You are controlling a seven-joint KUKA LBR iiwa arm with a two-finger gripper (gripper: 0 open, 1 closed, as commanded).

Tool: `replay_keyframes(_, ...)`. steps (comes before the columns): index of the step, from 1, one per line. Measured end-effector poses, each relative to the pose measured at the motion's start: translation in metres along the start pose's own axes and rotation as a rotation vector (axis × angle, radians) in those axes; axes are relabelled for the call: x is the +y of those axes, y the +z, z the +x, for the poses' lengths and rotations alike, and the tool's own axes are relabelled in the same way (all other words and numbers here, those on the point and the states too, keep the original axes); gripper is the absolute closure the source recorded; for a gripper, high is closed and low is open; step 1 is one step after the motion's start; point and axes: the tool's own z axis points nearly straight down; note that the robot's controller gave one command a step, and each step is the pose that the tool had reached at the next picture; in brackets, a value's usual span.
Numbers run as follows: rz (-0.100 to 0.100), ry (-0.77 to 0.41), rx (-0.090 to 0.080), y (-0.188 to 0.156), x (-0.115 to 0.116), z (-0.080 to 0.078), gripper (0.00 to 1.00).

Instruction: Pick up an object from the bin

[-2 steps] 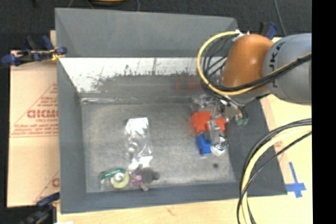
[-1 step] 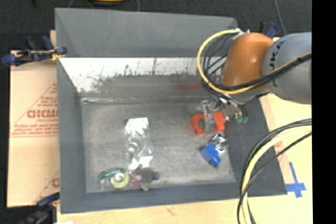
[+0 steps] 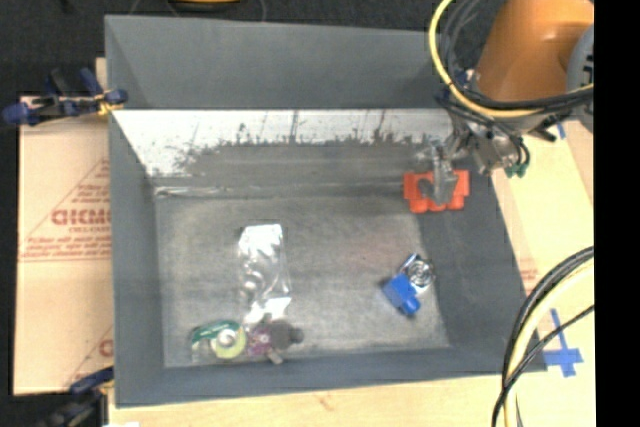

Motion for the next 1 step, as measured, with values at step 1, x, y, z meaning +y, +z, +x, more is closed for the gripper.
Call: replay_keyframes(1, -0.010, -0.374, 0.011, 0.0370, 0.0199, 0.0068, 1.00)
